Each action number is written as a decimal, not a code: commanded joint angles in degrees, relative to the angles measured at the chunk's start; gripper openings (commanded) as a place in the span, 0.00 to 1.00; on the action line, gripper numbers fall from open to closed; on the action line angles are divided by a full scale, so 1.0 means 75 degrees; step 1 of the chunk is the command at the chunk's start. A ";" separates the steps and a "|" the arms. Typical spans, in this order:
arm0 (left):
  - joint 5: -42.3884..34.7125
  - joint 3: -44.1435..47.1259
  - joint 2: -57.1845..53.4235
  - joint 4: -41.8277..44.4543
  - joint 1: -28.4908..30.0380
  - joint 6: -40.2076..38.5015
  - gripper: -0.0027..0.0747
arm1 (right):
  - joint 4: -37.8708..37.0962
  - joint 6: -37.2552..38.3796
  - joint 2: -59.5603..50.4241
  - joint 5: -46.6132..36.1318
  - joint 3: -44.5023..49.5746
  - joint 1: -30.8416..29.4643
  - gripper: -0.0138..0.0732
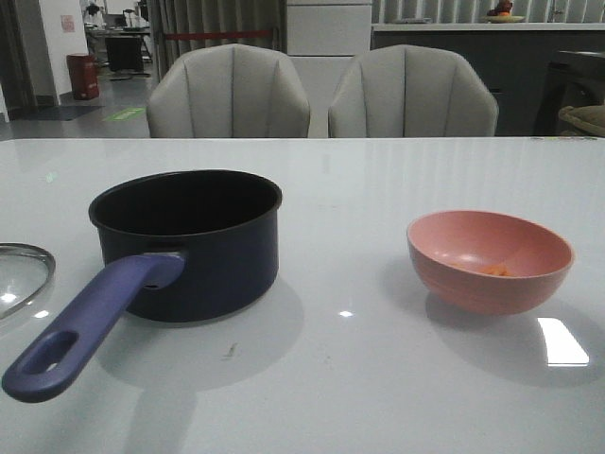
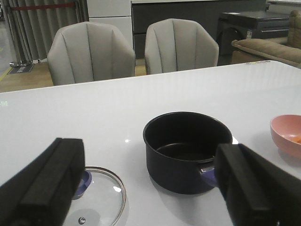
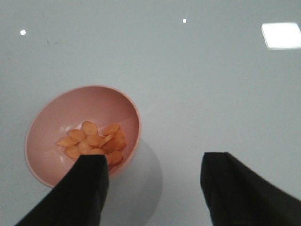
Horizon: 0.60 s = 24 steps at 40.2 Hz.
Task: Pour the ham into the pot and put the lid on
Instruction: 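Set the glass lid down beside the saucepan with the left gripper, then lower the right gripper onto the pink bowl rim and grasp it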
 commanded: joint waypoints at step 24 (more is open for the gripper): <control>-0.0474 -0.0197 0.0084 -0.0080 -0.0062 0.0030 0.82 | 0.0066 -0.0153 0.4712 0.1456 -0.3713 0.0149 0.78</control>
